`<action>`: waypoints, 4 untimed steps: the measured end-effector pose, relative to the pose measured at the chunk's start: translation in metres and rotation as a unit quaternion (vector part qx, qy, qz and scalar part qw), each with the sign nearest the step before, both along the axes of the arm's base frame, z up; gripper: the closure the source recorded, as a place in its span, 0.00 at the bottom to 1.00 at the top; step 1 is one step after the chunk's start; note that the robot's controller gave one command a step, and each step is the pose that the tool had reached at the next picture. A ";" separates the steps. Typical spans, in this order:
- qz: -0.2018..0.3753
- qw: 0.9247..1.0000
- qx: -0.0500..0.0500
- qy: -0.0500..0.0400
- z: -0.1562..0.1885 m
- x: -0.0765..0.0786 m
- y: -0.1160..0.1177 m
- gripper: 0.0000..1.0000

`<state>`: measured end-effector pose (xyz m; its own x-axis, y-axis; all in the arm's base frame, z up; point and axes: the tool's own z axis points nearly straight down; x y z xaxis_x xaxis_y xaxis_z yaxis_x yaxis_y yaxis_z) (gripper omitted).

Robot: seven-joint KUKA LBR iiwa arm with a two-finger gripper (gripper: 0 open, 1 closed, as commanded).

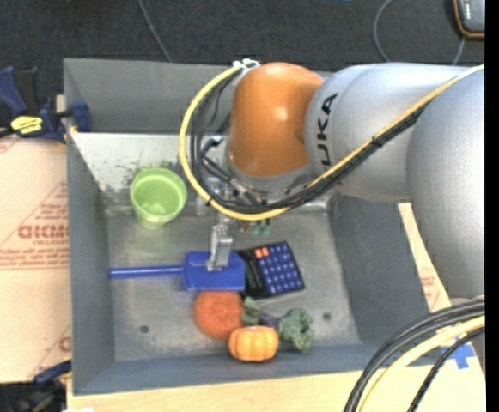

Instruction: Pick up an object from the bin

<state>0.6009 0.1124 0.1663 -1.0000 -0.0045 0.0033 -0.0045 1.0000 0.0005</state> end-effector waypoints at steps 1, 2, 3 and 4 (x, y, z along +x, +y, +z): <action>-0.002 1.000 0.000 -0.002 0.004 0.000 -0.001 0.00; 0.099 0.995 0.000 -0.004 -0.084 0.011 0.006 0.00; 0.100 0.995 0.001 -0.011 -0.021 0.009 0.009 0.00; 0.104 0.995 0.001 -0.007 -0.047 0.009 0.006 0.00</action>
Offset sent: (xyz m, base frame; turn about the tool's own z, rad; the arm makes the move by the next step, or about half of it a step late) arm 0.0094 0.0071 -0.0963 -0.2186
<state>0.6101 0.1188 0.1192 -0.9774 -0.2111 -0.0109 -0.2111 0.9775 0.0001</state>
